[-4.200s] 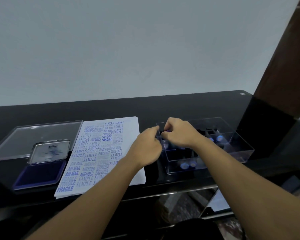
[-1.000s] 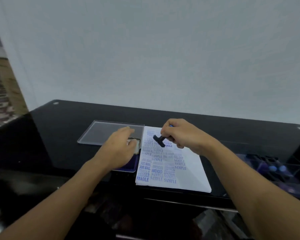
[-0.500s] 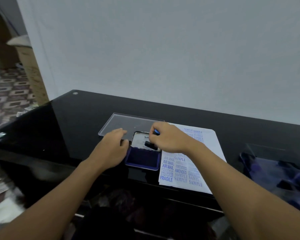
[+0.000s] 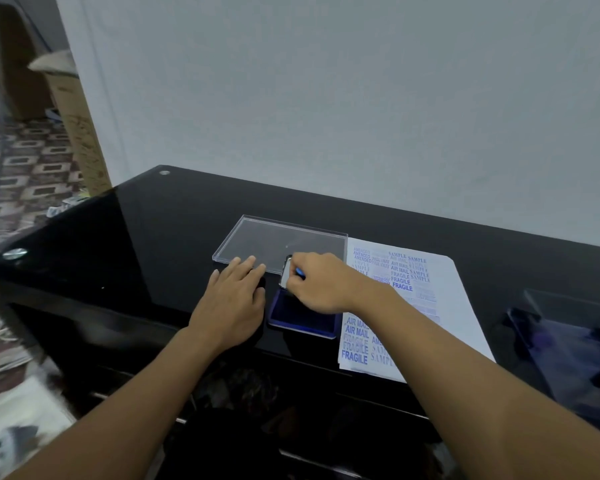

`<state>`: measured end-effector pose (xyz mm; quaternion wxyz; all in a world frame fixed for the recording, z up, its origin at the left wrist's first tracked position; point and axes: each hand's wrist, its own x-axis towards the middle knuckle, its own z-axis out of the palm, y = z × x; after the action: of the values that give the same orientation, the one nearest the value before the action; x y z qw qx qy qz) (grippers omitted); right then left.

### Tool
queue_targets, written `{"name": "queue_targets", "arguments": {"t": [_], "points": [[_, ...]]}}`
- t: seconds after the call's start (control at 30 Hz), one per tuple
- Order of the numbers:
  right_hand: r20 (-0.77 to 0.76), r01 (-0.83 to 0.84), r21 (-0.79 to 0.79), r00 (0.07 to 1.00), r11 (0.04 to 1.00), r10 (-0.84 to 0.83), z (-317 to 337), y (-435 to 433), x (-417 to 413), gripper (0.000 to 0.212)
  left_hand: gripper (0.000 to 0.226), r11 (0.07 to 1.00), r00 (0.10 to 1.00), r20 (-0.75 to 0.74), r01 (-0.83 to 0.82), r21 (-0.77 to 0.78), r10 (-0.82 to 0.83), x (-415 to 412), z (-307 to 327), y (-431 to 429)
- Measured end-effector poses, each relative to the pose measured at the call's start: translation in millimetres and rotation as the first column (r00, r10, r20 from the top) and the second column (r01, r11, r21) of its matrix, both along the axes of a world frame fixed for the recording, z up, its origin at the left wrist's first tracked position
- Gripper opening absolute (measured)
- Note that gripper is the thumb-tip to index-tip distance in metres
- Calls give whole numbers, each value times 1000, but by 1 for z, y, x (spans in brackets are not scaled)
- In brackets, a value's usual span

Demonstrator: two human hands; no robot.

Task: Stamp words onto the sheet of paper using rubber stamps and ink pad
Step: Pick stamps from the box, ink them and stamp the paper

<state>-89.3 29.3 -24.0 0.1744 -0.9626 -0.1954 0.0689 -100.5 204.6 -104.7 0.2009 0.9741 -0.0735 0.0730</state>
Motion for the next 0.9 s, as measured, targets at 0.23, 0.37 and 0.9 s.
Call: {"name": "queue_targets", "arguments": {"t": [0.23, 0.37, 0.9], "points": [[77, -17, -57, 997, 998, 21, -11, 6, -2, 14, 52, 1000, 1000, 25, 2, 27, -3, -3, -1, 0], [125, -22, -37, 992, 999, 26, -16, 8, -9, 13, 52, 999, 999, 32, 1, 39, -3, -5, -1, -1], [256, 50, 44, 965, 998, -59, -34, 11, -12, 17, 52, 998, 999, 35, -6, 57, 4, -6, -1, -1]]}}
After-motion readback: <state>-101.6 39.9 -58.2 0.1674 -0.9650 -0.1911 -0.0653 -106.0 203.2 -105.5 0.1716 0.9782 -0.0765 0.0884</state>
